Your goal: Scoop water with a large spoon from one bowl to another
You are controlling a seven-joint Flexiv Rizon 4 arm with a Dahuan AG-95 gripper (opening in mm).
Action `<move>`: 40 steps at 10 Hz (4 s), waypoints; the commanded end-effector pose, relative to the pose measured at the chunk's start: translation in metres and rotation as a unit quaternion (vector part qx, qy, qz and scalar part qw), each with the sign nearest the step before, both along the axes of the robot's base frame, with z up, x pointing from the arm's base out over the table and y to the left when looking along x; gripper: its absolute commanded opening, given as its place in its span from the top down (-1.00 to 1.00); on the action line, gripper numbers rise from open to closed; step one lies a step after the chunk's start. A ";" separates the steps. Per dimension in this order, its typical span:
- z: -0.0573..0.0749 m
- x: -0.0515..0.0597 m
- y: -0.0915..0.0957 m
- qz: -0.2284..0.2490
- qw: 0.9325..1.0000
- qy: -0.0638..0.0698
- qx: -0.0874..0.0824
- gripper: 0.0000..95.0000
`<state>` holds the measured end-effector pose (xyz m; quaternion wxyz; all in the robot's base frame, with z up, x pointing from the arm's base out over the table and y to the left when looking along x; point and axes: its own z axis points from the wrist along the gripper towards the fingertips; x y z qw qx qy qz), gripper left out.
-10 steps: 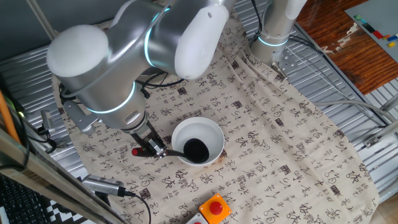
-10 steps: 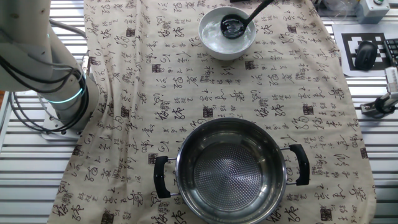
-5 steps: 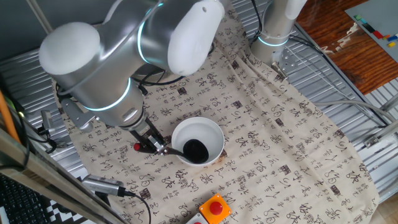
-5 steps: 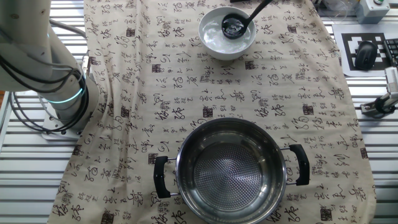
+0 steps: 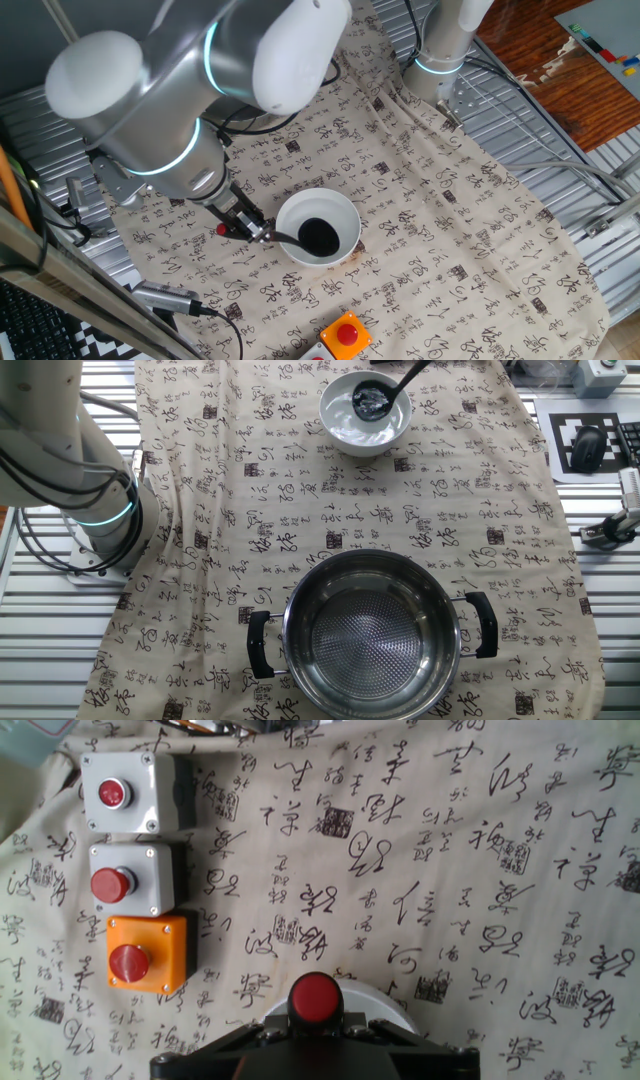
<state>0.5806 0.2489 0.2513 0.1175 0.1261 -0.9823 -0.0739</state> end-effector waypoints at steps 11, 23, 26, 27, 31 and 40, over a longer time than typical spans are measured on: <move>0.010 -0.009 -0.006 0.010 0.999 0.052 -0.005 1.00; 0.015 -0.005 -0.009 0.021 0.998 0.055 -0.003 1.00; 0.015 -0.005 -0.009 0.015 0.999 0.052 -0.004 1.00; 0.015 -0.005 -0.009 0.008 0.999 0.053 -0.006 1.00; 0.015 -0.005 -0.009 -0.011 0.999 0.043 -0.014 1.00; 0.015 -0.005 -0.009 -0.032 0.999 0.025 -0.032 1.00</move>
